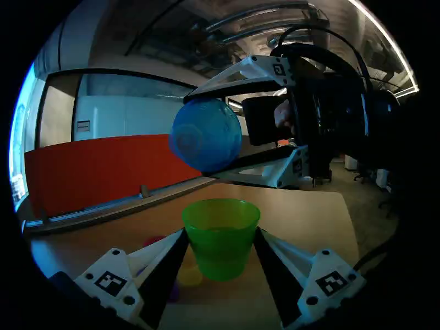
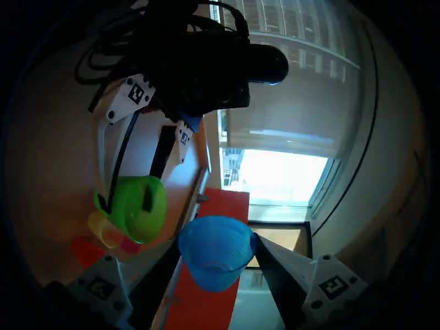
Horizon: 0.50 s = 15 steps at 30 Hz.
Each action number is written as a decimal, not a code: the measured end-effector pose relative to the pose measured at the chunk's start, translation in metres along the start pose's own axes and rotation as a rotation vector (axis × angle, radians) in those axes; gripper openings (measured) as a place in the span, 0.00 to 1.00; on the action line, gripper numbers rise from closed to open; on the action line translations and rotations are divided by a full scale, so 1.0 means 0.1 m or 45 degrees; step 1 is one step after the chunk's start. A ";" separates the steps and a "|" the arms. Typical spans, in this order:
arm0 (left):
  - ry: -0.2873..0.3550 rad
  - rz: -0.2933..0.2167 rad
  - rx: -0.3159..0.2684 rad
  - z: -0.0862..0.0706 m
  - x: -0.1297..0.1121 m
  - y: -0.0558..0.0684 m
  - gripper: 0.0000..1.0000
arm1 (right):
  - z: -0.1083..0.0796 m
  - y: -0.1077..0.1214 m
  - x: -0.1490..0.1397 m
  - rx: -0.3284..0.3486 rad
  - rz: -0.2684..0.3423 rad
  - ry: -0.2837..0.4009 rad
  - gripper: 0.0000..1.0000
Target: Pour water
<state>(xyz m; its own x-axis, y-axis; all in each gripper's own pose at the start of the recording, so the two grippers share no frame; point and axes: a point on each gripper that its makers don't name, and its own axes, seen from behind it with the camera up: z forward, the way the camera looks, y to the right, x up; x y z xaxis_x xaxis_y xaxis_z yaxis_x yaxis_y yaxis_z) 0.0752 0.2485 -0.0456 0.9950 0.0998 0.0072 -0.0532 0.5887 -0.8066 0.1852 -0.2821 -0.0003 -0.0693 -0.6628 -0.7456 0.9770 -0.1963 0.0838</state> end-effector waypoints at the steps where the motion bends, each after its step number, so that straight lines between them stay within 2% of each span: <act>1: 0.000 0.000 0.001 0.00 0.00 0.00 0.82 | 0.00 -0.01 0.00 0.001 0.003 0.000 0.93; 15: -0.008 0.002 0.003 0.00 -0.02 0.00 0.82 | 0.01 -0.02 0.02 -0.009 0.057 0.010 0.93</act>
<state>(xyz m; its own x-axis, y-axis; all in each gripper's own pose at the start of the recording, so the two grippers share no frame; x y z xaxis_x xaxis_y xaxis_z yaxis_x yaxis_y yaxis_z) 0.0735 0.2486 -0.0453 0.9944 0.1056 0.0098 -0.0548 0.5906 -0.8051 0.1834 -0.2837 -0.0012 -0.0238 -0.6652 -0.7463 0.9805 -0.1612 0.1124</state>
